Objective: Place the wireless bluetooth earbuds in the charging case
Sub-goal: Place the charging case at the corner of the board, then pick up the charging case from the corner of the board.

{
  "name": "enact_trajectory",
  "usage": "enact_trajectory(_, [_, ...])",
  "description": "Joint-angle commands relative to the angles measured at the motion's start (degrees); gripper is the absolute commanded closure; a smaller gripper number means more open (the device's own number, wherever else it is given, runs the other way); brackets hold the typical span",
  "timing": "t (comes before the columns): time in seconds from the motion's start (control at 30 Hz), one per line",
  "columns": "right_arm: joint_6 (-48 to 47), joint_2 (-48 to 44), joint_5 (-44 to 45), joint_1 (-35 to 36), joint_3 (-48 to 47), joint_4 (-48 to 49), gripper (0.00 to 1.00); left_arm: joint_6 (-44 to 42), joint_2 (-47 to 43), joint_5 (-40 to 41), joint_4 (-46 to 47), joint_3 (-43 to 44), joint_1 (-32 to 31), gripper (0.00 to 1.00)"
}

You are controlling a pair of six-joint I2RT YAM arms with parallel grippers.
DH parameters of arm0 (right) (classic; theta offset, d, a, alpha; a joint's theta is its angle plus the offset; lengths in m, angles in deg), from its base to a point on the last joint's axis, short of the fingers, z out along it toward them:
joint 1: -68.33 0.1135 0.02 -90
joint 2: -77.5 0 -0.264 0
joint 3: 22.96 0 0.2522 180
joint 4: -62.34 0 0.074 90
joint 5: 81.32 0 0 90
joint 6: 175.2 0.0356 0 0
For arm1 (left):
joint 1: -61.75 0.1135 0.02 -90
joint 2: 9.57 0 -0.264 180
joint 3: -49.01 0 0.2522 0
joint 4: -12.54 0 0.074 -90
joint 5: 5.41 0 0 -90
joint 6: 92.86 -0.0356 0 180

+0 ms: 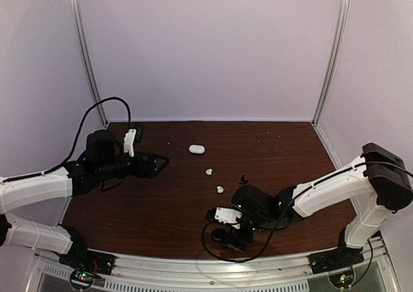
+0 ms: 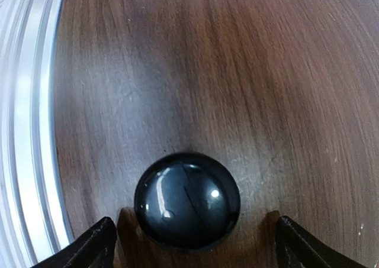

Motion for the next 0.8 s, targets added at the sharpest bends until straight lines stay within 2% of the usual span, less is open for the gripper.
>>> enact_trajectory(0.0, [6.0, -4.2, 1.7, -1.7, 1.9, -0.4, 0.08, -0.6, -1.9, 0.8, 1.9, -0.1, 0.3, 0.02])
enact_trajectory(0.27, [18.5, -10.5, 2.3, -2.1, 5.6, -1.1, 0.13, -0.7, -2.3, 2.2, 1.4, -0.4, 0.3, 0.02])
enact_trajectory(0.5, [26.2, -13.5, -3.8, -2.0, 9.4, 3.4, 0.22, -0.9, -1.4, 1.2, 2.1, -0.8, 0.3, 0.02])
enact_trajectory(0.6, [31.5, -11.0, -3.1, -1.4, 6.9, 5.0, 0.25, -0.6, -1.0, 1.1, 2.2, -1.2, 0.3, 0.02])
enact_trajectory(0.77, [37.4, -5.7, 2.3, 3.5, -1.7, -0.8, 0.23, 0.1, -1.7, 1.4, 2.6, -1.9, 0.4, 0.02])
